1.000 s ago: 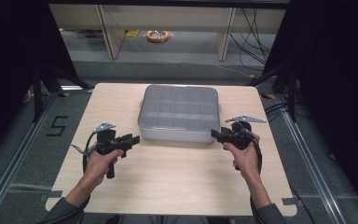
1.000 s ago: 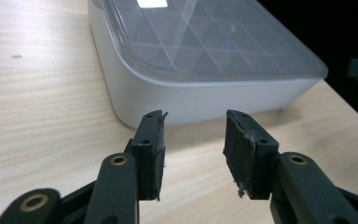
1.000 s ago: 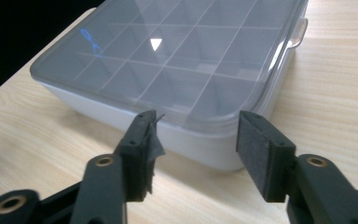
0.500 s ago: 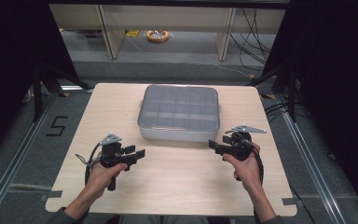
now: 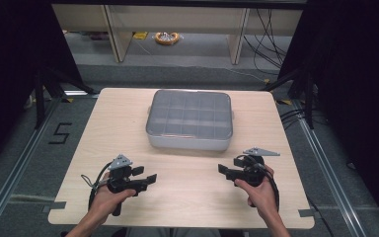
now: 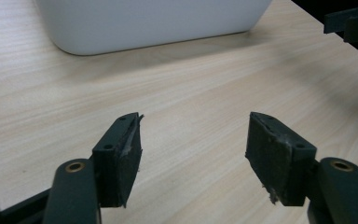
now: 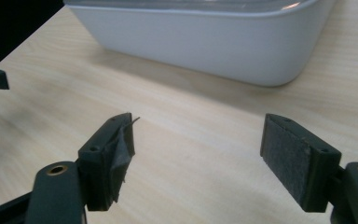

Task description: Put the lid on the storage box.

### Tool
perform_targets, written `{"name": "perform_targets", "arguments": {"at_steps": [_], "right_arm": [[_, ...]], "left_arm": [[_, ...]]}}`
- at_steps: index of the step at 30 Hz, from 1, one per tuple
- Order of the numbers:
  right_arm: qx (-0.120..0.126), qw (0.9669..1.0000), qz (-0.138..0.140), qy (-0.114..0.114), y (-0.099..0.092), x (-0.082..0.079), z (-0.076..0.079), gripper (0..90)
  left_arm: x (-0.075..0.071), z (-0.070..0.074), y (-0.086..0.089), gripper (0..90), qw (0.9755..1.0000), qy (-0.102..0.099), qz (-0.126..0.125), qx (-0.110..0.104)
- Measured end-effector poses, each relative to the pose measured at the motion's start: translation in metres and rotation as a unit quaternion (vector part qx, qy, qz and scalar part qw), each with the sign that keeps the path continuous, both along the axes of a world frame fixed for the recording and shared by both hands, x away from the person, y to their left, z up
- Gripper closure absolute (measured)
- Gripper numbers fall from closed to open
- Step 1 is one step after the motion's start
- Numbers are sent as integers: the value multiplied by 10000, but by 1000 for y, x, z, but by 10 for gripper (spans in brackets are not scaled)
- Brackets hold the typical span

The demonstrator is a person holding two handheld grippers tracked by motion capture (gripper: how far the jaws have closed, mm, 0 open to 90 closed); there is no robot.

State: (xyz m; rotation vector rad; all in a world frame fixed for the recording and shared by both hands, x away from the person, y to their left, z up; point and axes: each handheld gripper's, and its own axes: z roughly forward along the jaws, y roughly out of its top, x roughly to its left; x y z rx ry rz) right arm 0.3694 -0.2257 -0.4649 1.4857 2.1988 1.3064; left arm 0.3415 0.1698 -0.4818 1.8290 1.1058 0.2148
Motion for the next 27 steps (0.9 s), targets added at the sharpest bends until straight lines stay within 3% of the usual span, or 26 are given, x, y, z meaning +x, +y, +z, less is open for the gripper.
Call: {"name": "perform_targets", "arguments": {"at_steps": [4,10,11,14,15,16,22,25,26,27], "right_arm": [[83,9999,112,47,1,-11,-4,236],[68,9995,286,116,1,-26,-10,214],[2,9995,266,139,1,-28,-11,211],[100,9991,378,174,2,-33,-14,199],[185,9989,259,354,4,-37,-13,199],[125,9989,413,185,2,-36,-15,199],[18,9982,527,277,5,-44,-20,202],[-45,9980,553,313,6,-48,-23,202],[41,9977,513,445,8,-52,-22,203],[-39,9975,617,332,7,-52,-23,202]], "left_arm": [[-3,-7,1,298,9999,49,-78,69],[-13,-15,2,243,9997,158,-189,1],[-15,-16,3,235,9995,115,-285,26],[-22,-17,2,219,9992,82,-391,72],[-23,-17,1,218,9990,70,-433,56],[-25,-18,1,217,9988,80,-472,69],[-34,-22,0,216,9983,210,-530,99],[-38,-23,-2,217,9982,175,-552,140],[-39,-22,-2,217,9981,167,-555,220],[-41,-22,-2,217,9979,148,-577,253]]}}
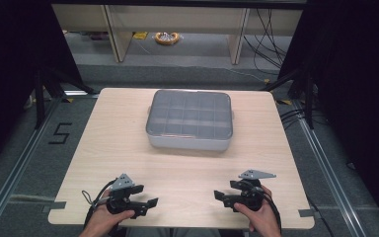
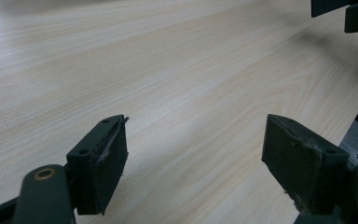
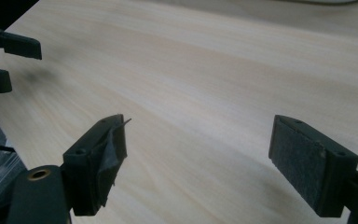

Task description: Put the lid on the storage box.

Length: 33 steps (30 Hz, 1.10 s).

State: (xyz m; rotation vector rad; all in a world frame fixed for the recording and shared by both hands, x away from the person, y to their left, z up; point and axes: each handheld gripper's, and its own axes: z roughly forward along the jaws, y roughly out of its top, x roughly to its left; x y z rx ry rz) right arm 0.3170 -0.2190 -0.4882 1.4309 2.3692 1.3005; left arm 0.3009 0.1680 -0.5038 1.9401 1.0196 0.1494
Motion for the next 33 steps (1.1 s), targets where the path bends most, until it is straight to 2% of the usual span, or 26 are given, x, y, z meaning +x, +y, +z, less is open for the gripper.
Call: {"name": "perform_targets", "arguments": {"at_steps": [1,2,4,5,6,7,8,9,10,11,12,13,14,16,17,19,20,21,23,24,26,27,28,30,31,33], "right_arm": [[66,9999,-38,74,2,-3,0,202],[-15,10000,59,16,0,-4,0,203],[15,10000,2,74,2,-9,-1,203],[-82,9999,58,24,1,-11,-1,203],[-32,9999,104,58,1,-12,-2,203],[-12,9999,7,170,3,-16,-1,204],[-66,9999,119,99,1,-16,-3,203],[-146,9998,117,47,0,-18,-3,204],[-108,9998,166,76,0,-19,-4,204],[-160,9997,165,58,0,-21,-4,206],[-104,9998,52,151,2,-25,-3,207],[-234,9996,154,59,-1,-24,-3,207],[-196,9997,119,77,-1,-26,-3,207],[-194,9997,155,19,-2,-27,-4,207],[-252,9996,120,63,-3,-29,-4,207],[-172,9997,176,93,-3,-31,-5,207],[-260,9995,131,83,-4,-32,-4,207],[-233,9995,180,61,-4,-33,-5,207],[-190,9996,61,194,-2,-37,-5,209],[-273,9995,156,88,-4,-36,-5,210],[-261,9994,187,125,-4,-37,-6,210],[-310,9993,175,81,-5,-38,-6,210],[-286,9994,170,74,-5,-39,-6,210],[-250,9995,164,105,-5,-39,-6,210],[-356,9993,141,40,-6,-39,-5,211],[-250,9995,181,100,-5,-39,-6,210]], "left_arm": [[-2,0,-1,218,10000,-10,15,9],[-3,0,-1,218,10000,-40,-8,34],[-5,0,-1,220,9997,-70,-58,206],[-7,0,-2,220,9997,-45,-38,218],[-8,-1,-3,220,9998,-17,-31,206],[-9,-1,-2,220,9995,-26,-109,280],[-11,-2,-4,220,9997,-86,-64,239],[-12,-1,-3,220,9991,-130,-171,369],[-13,-1,-5,220,9993,-149,-137,327],[-15,-1,-5,220,9992,-118,-158,334],[-16,-1,-5,220,9990,-94,-181,408],[-16,-1,-5,220,9990,-131,-238,356],[-17,-2,-7,220,9993,-120,-205,290],[-19,-1,-7,221,9992,-33,-249,307],[-18,-1,-7,221,9988,-47,-330,367],[-19,-1,-7,221,9989,-74,-298,346],[-19,-1,-7,221,9989,-95,-286,346],[-19,-1,-7,222,9990,-103,-273,331],[-19,-1,-7,222,9990,-85,-275,334],[-18,-1,-7,223,9990,-83,-272,334],[-18,-1,-8,223,9993,-95,-234,264],[-17,-1,-6,224,9989,-103,-252,376],[-18,-2,-7,224,9992,-43,-183,365],[-18,-1,-6,224,9990,-91,-280,328],[-18,-1,-6,224,9990,-83,-272,355],[-18,0,-6,224,9989,-79,-256,392]]}}
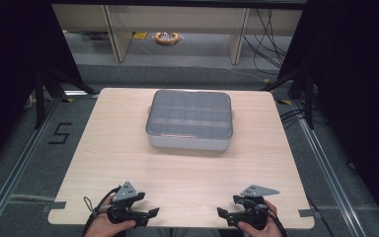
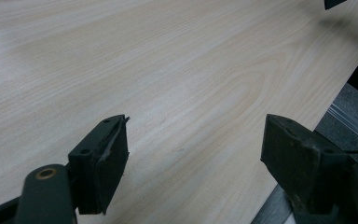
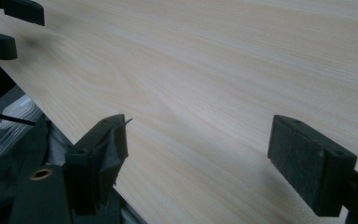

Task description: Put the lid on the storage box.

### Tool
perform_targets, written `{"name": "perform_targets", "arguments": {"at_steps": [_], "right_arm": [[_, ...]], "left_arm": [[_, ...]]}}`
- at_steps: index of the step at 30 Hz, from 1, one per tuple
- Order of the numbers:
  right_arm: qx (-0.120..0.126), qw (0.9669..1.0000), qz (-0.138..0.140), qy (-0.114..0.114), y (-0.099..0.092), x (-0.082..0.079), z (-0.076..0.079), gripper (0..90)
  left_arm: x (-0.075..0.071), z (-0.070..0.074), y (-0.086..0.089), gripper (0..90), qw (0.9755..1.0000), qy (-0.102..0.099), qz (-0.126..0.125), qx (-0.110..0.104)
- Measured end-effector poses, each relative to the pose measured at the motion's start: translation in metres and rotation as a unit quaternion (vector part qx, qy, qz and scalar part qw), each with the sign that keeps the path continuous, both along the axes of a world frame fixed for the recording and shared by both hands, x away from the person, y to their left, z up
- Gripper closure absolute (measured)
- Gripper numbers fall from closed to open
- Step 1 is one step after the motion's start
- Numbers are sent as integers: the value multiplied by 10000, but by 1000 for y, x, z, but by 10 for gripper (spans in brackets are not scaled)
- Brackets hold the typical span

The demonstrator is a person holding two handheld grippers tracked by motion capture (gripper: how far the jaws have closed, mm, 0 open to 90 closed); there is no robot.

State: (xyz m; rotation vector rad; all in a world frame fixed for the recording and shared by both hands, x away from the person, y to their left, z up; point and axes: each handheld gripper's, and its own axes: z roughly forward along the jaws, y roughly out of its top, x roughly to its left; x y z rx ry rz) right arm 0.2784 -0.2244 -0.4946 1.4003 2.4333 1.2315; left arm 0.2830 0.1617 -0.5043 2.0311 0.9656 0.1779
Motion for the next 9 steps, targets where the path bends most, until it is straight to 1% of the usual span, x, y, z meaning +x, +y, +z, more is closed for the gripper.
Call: {"name": "perform_targets", "arguments": {"at_steps": [1,2,3,6,7,9], "right_arm": [[17,10000,9,20,0,0,0,210],[10,10000,7,13,0,0,0,210],[-31,10000,-16,-28,0,0,0,210],[-31,10000,-10,-19,0,0,0,210],[-31,10000,-14,-22,0,0,0,210],[-27,10000,-26,-10,0,0,0,210]], "left_arm": [[0,0,-1,224,10000,3,47,-66],[0,-1,-1,225,9999,0,25,-132],[0,-1,-1,225,9999,6,32,-124],[1,-1,0,226,9999,38,22,-113],[1,-1,1,226,10000,39,1,-72],[1,-1,0,226,10000,45,10,-85]]}}
